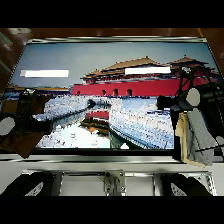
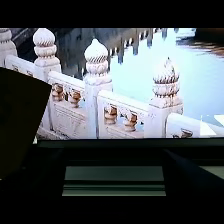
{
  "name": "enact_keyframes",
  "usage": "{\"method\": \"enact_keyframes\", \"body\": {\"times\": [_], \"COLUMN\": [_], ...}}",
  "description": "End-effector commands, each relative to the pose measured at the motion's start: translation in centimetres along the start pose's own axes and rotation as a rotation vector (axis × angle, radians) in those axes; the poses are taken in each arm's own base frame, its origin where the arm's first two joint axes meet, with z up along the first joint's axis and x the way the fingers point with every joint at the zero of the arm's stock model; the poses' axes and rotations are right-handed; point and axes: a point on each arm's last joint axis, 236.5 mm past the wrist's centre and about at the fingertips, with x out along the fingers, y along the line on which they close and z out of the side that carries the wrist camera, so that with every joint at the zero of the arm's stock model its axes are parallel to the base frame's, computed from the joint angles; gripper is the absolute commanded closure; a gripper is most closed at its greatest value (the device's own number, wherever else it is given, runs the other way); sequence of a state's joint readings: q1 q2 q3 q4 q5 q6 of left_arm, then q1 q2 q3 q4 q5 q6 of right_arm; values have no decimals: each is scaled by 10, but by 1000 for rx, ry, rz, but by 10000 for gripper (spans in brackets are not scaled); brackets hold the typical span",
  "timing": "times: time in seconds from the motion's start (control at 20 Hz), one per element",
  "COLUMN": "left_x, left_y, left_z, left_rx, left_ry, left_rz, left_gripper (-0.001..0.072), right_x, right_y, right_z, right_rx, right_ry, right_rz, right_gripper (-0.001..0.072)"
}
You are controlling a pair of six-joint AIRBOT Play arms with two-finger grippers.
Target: Fold the shirts.
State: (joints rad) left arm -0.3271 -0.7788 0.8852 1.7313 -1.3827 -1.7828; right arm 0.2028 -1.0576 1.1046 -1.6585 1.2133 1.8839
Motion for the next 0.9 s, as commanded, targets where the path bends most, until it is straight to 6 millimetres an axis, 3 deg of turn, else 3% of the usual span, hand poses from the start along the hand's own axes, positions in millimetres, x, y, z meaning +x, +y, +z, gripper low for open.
{"method": "enact_keyframes", "body": {"times": [0.0,0.15,0.3,0.4,0.55,0.65,0.85], "left_x": [2,-2,0,-4,-4,8,31], "left_y": [-7,-44,-60,-62,-58,-18,105], "left_z": [38,84,86,101,102,110,133], "left_rx": [-10,-55,-87,-94,-40,-13,-217], "left_ry": [-148,-314,-304,-364,-375,-377,-307], "left_rz": [-33,-188,-257,-269,-245,-95,94], "left_gripper": [4,4,4,4,14,12,8], "right_x": [9,21,28,27,22,14,0], "right_y": [14,13,2,8,28,52,91], "right_z": [5,-19,-33,-43,-59,-70,-76], "right_rx": [15,-1,-33,-20,13,44,100], "right_ry": [-6,116,190,235,304,358,409], "right_rz": [50,36,-14,8,91,188,356], "right_gripper": [21,21,21,21,21,21,21]}}
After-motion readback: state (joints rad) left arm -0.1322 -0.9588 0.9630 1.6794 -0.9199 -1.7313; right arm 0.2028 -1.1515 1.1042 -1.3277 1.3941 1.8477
